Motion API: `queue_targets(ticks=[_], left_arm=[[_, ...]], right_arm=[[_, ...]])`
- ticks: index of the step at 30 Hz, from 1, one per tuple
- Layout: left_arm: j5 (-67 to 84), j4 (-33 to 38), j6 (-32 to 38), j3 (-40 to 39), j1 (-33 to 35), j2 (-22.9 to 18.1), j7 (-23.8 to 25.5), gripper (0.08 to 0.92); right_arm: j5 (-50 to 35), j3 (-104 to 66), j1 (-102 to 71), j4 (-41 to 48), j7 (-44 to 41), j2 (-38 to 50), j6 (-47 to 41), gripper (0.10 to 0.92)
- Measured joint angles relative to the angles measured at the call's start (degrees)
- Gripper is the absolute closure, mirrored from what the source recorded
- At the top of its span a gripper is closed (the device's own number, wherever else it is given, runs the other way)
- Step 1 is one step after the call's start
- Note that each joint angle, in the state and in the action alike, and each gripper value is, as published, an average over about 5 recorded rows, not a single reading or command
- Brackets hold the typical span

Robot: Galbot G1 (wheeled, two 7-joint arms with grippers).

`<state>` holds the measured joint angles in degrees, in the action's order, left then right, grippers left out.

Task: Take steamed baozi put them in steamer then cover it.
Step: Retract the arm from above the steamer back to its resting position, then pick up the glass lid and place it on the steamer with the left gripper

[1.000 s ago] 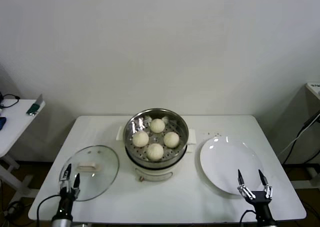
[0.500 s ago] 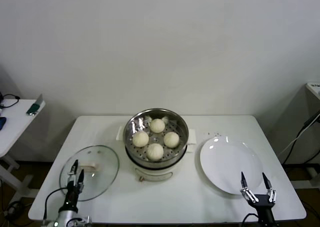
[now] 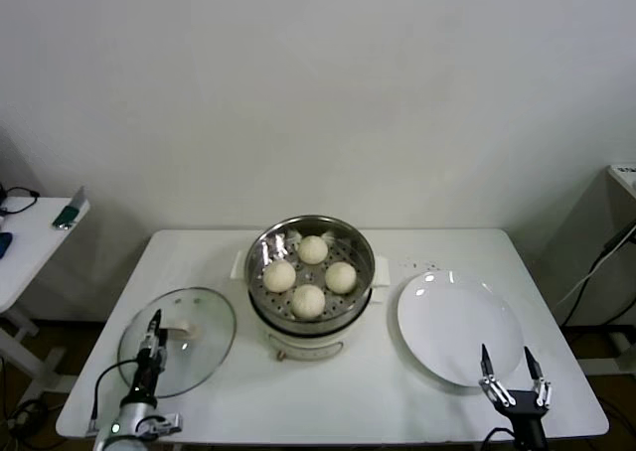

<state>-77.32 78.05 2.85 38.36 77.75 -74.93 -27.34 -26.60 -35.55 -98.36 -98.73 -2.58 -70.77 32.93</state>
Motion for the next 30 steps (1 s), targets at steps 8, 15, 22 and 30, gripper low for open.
queue_targets(ticks=[8, 15, 22, 30], left_arm=[[-0.6, -2.3, 1.0, -0.1, -0.8, 0.4, -0.1, 0.716], [-0.6, -2.7, 1.8, -0.3, -0.9, 0.4, -0.4, 0.868], [1.9, -0.9, 2.0, -0.5, -0.3, 0.6, 0.2, 0.870], [7.8, 7.3, -0.4, 0.2, 1.9, 2.1, 3.6, 0.870]], right_arm=[[0.0, 0.0, 0.0, -0.5, 0.1, -0.2, 0.0, 0.203], [-0.3, 0.0, -0.3, -0.8, 0.2, -0.3, 0.2, 0.203], [-0.7, 0.0, -0.8, -1.0, 0.4, -0.2, 0.3, 0.203], [-0.3, -0.2, -1.1, -1.7, 0.8, -0.6, 0.3, 0.203]])
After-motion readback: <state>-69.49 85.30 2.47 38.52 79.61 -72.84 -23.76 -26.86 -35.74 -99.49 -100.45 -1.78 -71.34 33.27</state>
